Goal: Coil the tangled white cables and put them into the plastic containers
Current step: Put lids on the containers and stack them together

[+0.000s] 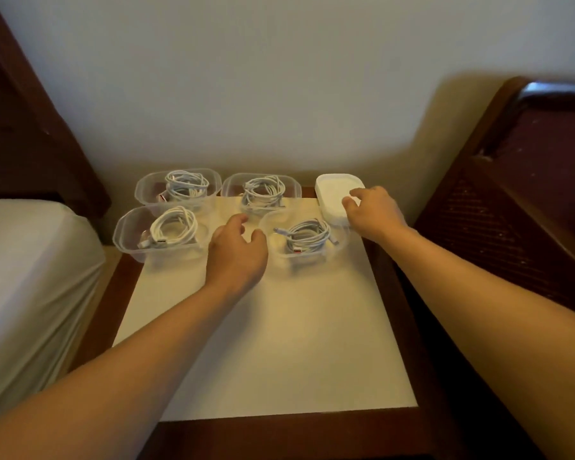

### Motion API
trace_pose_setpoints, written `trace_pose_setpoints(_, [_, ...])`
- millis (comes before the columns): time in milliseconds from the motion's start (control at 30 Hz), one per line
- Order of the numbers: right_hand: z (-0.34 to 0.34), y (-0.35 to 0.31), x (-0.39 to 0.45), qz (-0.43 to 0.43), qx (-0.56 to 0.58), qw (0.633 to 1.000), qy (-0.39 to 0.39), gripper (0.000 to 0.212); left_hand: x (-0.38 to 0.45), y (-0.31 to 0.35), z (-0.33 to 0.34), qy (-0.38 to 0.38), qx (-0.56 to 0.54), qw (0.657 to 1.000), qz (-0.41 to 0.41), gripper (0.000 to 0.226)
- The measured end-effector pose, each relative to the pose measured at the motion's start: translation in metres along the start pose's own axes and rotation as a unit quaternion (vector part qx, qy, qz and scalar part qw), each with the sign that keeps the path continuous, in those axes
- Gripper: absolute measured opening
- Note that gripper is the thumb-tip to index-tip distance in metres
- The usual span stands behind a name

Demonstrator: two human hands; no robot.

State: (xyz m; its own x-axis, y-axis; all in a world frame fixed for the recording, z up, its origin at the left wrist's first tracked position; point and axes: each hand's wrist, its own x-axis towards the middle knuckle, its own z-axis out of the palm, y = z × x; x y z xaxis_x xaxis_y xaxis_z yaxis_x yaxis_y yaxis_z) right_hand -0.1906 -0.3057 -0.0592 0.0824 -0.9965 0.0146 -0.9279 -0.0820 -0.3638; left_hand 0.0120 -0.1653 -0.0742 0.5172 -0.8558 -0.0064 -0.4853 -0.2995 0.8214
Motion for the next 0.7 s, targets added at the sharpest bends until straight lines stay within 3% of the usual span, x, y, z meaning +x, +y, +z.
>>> trace_pose_setpoints(133, [0.007,-0.005,0.015,0.025,-0.055,0.996,-0.059,0.073,0.01,0.004,0.016,-0.025,-0.01,0.999,-0.025,0.046])
trace_pose_setpoints(267, [0.017,-0.003,0.037,0.046,-0.025,0.994,-0.096,0.095,0.007,0.0,0.021,-0.028,-0.019,0.999,-0.021,0.042])
trace_pose_setpoints(567, [0.021,-0.015,0.03,0.076,-0.028,0.995,-0.065,0.087,-0.006,-0.012,0.0,-0.012,0.003,1.0,-0.015,0.046])
trace_pose_setpoints(700, [0.025,-0.027,0.017,0.054,-0.036,0.993,-0.097,0.102,-0.027,-0.025,-0.017,0.0,-0.009,1.0,-0.013,0.044])
